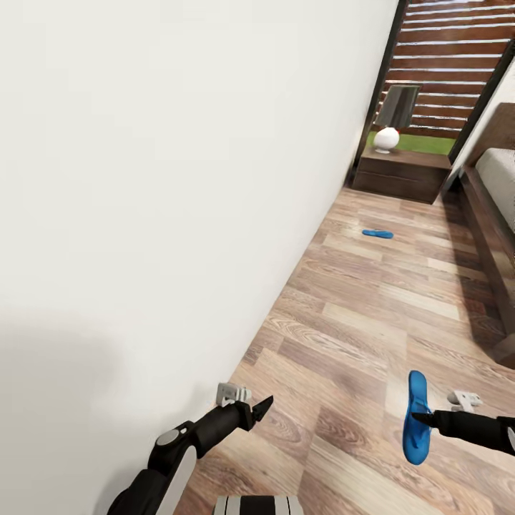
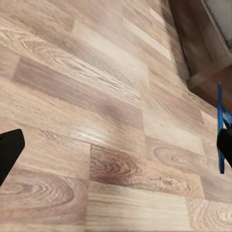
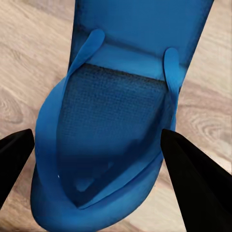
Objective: In the bedroom, move the book from the bed onto either nightstand, and place the two sandals side by side next to the bed.
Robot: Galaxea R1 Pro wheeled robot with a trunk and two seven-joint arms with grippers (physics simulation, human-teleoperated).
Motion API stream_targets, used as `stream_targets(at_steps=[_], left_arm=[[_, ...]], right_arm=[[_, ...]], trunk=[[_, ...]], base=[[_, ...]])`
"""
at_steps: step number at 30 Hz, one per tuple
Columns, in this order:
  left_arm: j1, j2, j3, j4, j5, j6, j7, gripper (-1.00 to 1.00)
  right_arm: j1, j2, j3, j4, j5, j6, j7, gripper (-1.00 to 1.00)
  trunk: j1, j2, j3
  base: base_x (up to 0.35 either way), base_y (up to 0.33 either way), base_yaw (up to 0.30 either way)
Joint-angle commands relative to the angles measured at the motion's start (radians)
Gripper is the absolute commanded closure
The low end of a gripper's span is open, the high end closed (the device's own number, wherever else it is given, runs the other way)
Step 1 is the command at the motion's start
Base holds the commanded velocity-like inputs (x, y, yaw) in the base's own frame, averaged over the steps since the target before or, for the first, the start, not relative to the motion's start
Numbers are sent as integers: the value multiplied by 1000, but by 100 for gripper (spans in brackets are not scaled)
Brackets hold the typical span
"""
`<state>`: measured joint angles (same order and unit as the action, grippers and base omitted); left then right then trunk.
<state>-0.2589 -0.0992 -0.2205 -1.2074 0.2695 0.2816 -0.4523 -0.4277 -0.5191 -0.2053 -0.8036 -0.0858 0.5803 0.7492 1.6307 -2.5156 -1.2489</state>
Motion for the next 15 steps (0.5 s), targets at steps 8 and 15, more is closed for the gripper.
stream_targets(at_steps=[8,15], left_arm=[[0,32,1,2,12,14,-2,-100],[0,32,0,6,13,14,-1,-100]], right_arm=[[0,-82,-141,150,-23,7,185,100],[0,-84,-189,155,-23,7,198,100]], trunk=[[-4,2,30],[-7,3,57]], base=[[0,0,0],[0,0,0]])
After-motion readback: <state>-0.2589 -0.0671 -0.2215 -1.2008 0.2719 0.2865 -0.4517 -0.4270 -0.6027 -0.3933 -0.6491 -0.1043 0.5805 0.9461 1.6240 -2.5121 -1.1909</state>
